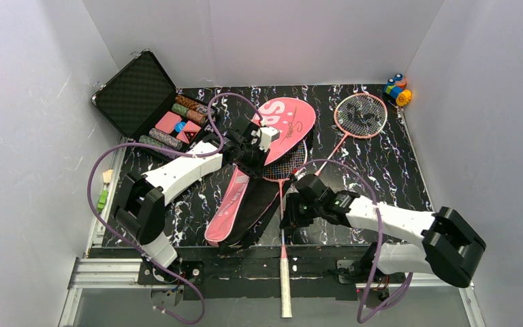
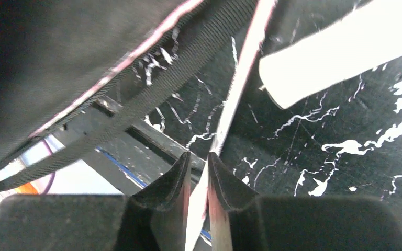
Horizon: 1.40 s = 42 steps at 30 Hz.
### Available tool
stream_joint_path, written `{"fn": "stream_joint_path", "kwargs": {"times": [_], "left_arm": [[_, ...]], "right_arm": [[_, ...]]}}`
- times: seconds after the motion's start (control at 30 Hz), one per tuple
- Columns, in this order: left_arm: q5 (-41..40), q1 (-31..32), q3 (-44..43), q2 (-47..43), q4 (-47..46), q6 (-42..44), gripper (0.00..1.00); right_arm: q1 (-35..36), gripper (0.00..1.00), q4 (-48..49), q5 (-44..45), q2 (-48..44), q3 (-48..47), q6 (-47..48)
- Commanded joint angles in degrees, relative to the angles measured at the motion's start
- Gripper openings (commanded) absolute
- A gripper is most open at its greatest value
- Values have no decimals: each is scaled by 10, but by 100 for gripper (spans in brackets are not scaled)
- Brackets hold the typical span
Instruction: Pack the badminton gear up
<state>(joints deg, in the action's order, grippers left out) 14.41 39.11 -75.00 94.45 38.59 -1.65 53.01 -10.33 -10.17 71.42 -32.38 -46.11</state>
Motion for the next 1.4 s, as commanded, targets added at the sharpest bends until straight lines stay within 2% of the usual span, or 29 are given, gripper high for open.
{"fn": "stream_joint_path", "kwargs": {"times": [0.0,0.17,0.2,0.3,0.4,0.53,0.9,1.07,1.13,1.23,1.37], "left_arm": [[18,-1,-4,-25,2,14,0],[30,-1,-4,-30,5,15,0],[30,-2,-4,-30,7,14,0],[28,-2,-3,-35,11,15,0],[28,-1,0,-36,12,31,0],[25,-1,2,-35,13,35,0],[20,-2,-2,-42,20,39,0],[21,-1,3,-41,20,38,0],[21,-1,3,-40,20,36,0],[26,-1,3,-38,20,37,0],[27,-2,-4,-34,23,38,0]], "right_arm": [[4,23,-47,50,-42,-61,33],[3,13,-61,44,5,-109,38],[2,15,-73,43,20,-121,37],[3,37,-100,49,42,-129,27],[3,45,-85,45,20,-93,16],[3,47,-83,39,20,-75,8],[3,46,-25,15,99,-51,2],[4,37,2,5,121,-44,-3],[5,26,3,5,116,-48,0],[5,1,-19,14,94,-66,12],[5,1,-55,28,68,-94,29]]}}
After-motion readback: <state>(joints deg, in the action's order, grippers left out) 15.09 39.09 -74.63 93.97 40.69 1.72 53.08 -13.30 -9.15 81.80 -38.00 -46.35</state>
